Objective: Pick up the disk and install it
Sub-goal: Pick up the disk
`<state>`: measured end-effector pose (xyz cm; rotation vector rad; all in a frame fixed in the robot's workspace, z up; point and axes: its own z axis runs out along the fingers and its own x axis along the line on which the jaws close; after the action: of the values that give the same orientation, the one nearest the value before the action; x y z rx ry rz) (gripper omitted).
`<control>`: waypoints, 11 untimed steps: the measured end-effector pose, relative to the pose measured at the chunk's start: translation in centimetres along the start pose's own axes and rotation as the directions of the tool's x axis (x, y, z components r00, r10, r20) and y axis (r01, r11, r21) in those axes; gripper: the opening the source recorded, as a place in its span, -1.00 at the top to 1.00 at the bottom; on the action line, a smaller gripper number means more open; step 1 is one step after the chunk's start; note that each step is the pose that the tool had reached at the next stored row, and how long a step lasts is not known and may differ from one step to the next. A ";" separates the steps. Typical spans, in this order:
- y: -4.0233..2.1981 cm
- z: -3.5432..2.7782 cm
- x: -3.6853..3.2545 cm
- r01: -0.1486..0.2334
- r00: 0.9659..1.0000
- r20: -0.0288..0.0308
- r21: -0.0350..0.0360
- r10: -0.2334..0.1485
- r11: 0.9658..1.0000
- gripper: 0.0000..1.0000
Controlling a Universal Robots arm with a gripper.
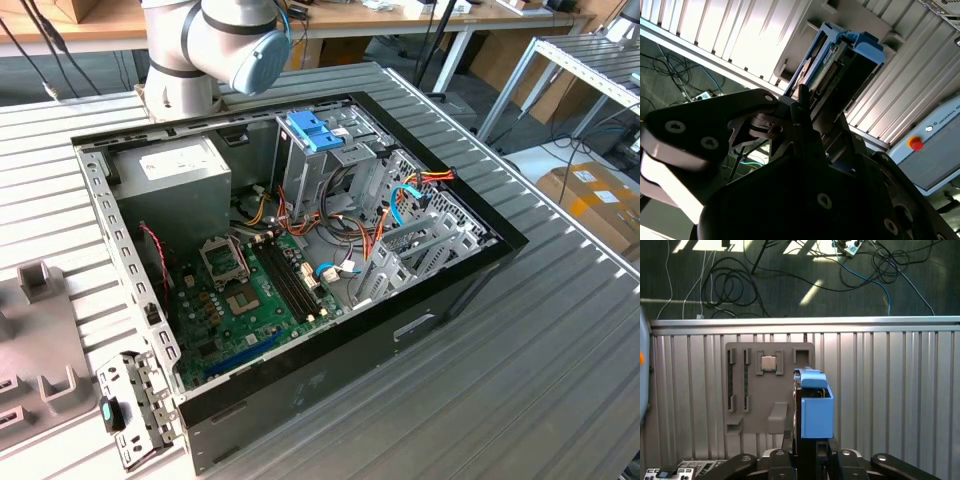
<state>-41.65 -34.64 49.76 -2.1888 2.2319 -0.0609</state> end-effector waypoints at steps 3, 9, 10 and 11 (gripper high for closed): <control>-0.28 0.01 -0.01 0.000 1.000 0.000 0.000 0.000 1.000 0.30; -0.79 0.03 -0.02 0.000 1.000 0.000 0.000 0.000 1.000 0.30; -0.91 0.03 -0.02 0.000 1.000 0.000 0.000 0.000 1.000 0.30; -1.01 0.04 -0.02 0.000 1.000 0.000 0.000 0.000 1.000 0.30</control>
<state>-40.63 -34.64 49.76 -2.1889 2.2319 -0.0609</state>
